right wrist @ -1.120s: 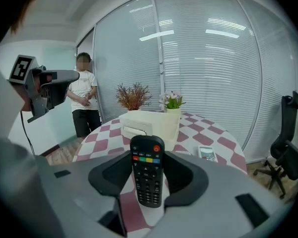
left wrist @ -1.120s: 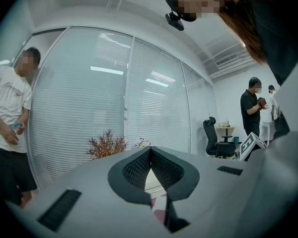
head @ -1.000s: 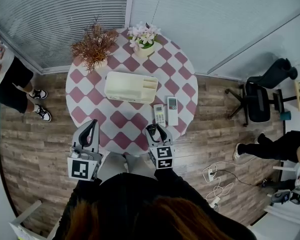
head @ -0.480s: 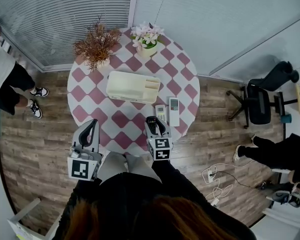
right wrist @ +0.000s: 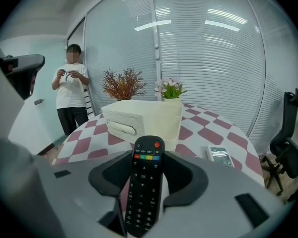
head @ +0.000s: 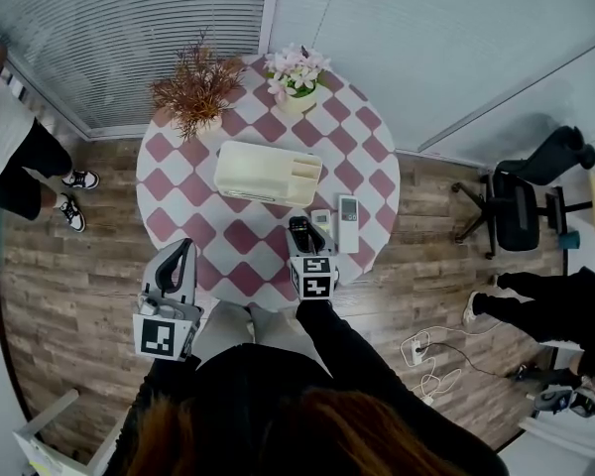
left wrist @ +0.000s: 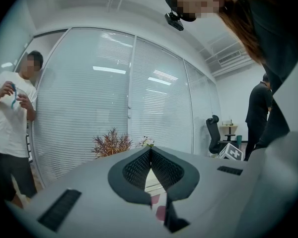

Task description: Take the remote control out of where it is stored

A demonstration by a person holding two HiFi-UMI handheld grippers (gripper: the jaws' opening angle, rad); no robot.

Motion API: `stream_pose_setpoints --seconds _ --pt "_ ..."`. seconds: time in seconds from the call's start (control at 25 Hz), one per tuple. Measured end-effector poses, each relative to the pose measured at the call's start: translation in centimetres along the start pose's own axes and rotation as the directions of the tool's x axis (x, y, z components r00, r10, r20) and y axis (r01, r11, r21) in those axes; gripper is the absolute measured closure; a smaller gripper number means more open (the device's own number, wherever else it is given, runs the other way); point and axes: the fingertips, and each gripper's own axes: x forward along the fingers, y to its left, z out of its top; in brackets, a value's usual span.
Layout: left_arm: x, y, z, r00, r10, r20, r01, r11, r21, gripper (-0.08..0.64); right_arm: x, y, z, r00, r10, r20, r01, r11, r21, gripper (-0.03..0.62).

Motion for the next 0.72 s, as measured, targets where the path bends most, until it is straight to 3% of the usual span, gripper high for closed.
stream_pose_setpoints --seconds 0.72 --pt "-1.2 1.2 -0.6 0.999 0.041 -0.033 -0.041 0.999 0.004 0.554 3.8 -0.7 -1.6 0.997 -0.025 -0.076 0.025 1.0 0.007 0.388"
